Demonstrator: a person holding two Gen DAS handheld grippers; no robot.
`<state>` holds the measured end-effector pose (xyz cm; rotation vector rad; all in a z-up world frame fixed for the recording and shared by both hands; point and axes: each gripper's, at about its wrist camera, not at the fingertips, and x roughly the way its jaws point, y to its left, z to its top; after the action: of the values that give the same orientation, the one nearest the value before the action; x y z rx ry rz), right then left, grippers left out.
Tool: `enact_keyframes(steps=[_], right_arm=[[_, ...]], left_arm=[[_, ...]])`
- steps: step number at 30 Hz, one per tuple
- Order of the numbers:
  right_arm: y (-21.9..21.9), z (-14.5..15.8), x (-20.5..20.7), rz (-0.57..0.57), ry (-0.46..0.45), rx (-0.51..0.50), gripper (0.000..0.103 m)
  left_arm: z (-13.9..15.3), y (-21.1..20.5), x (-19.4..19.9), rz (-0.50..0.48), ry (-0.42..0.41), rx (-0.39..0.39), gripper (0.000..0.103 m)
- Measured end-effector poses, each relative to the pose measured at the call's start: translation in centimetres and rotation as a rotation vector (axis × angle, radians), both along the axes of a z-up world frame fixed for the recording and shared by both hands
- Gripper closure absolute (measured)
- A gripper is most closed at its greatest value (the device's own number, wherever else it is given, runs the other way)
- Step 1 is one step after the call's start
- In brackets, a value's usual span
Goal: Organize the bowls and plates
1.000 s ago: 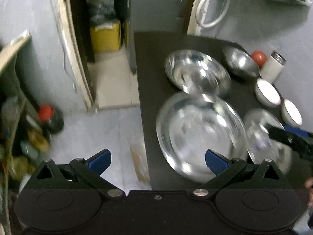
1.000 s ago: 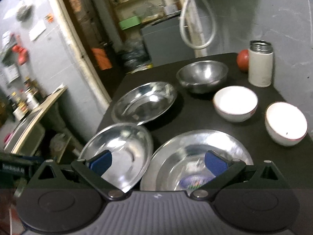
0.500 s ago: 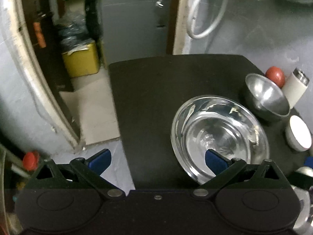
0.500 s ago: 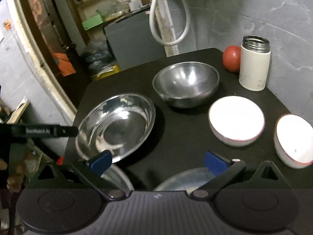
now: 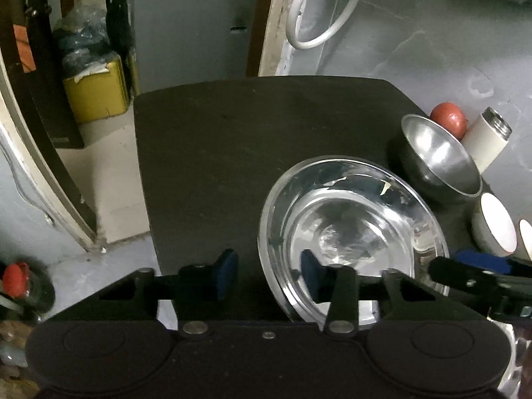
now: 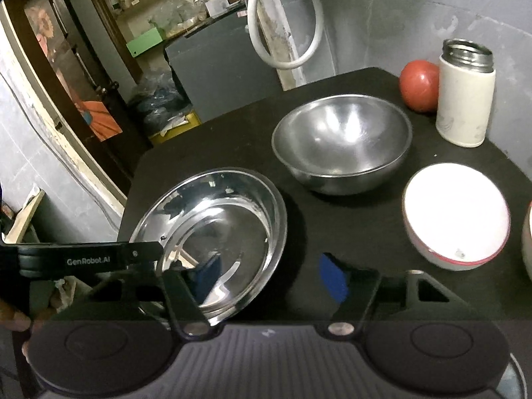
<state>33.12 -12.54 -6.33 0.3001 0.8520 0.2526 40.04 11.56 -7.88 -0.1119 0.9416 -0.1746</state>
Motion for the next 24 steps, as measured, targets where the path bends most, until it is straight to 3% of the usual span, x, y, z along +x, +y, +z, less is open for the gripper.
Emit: enact_keyframes(steps=[2,3,5,9,16,24], right_arm=[[0.3,-0.3,0.1,-0.003,0.005,-0.008,0.06],[0.4,-0.3,0.1,-0.005,0.006,-0.014,0.064],[0.6,-0.5,0.3,-0.009,0.006,-0.023,0.075],[1.0,-0.5,0.2,-0.019,0.005,-0.036,0.086],[0.8,0.4,0.5,-0.03,-0.024,-0.019,0.089],[0.3,4.0,-0.2,0.002,-0.104,0.002,0.089]], left_arm=[[0.0,0.1,0.0,0.004,-0.002,-0.015,0.073],[-0.1,0.2,0.1,0.004,0.0,-0.026,0.083],[-0.2,0.4,0.2,0.012,0.006,-0.046,0.089],[-0.4,1.1,0.4,0.048,0.008,-0.094,0.094],[0.8,1.2,-0.3,0.081,-0.044,-0.104,0.094],[4.5,1.3,-1.6,0.105,-0.113,-0.114,0.094]])
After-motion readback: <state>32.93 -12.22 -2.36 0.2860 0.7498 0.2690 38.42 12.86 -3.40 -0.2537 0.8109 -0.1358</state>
